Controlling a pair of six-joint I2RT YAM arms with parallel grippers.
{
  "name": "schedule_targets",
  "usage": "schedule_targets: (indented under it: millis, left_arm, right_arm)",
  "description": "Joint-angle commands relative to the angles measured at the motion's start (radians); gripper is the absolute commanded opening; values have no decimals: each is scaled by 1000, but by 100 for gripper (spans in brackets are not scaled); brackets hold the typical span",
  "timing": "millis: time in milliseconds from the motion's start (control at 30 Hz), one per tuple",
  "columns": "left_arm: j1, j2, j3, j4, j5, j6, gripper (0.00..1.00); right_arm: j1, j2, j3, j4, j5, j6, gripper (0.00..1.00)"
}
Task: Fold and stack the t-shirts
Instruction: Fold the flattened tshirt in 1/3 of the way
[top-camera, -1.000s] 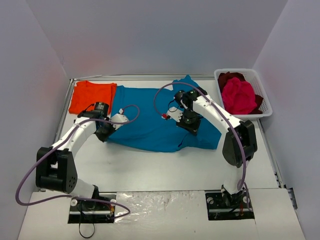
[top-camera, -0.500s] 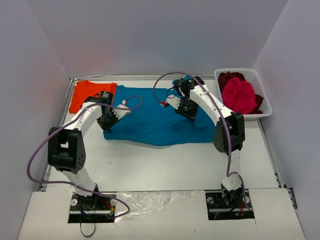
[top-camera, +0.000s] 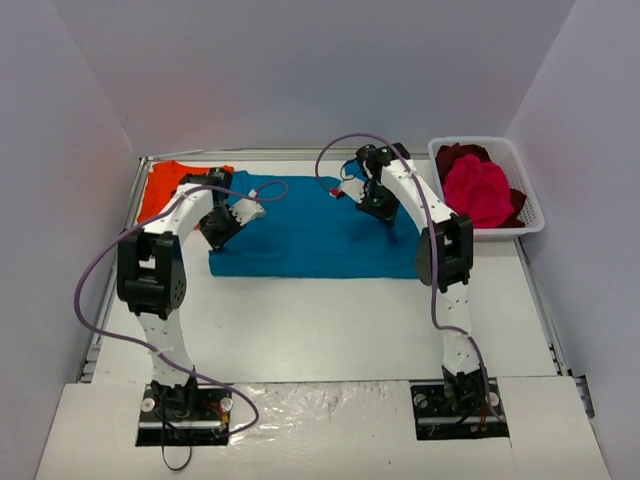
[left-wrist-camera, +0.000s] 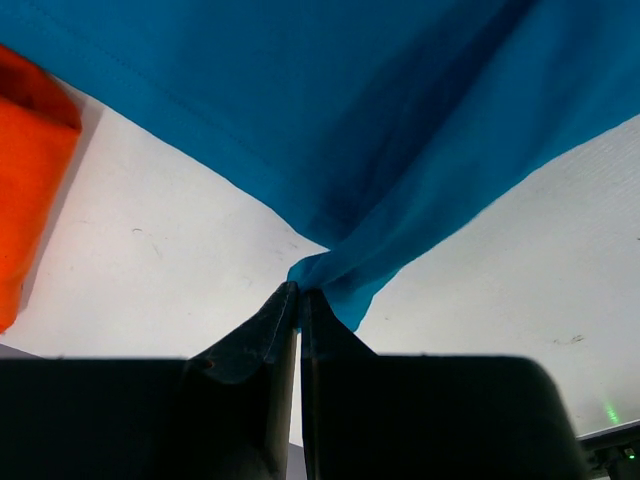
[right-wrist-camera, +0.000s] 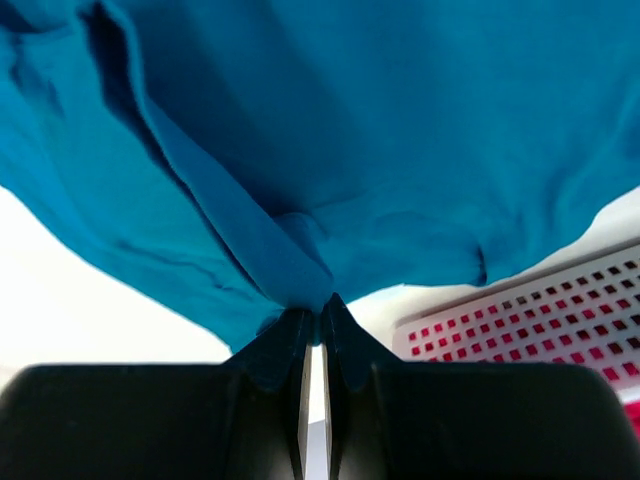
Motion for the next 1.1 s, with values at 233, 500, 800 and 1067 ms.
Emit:
schedule_targets:
  millis: [233,500,800,1067]
  left_arm:
    - [8,59,46,-98,-41,22,6]
    - [5,57,29,-49,-50,3,12]
    - [-6,66,34,11,-119,-32,30]
    - [-24,16,-21,48,-169,-49,39]
  right_arm:
    - [-2,100,132,-62,21,-32,0]
    - [-4,119,160,-56,21,-29,0]
    - [-13,133,167,-22,36,-17,0]
    - [-16,149,173,41,37,-14,2]
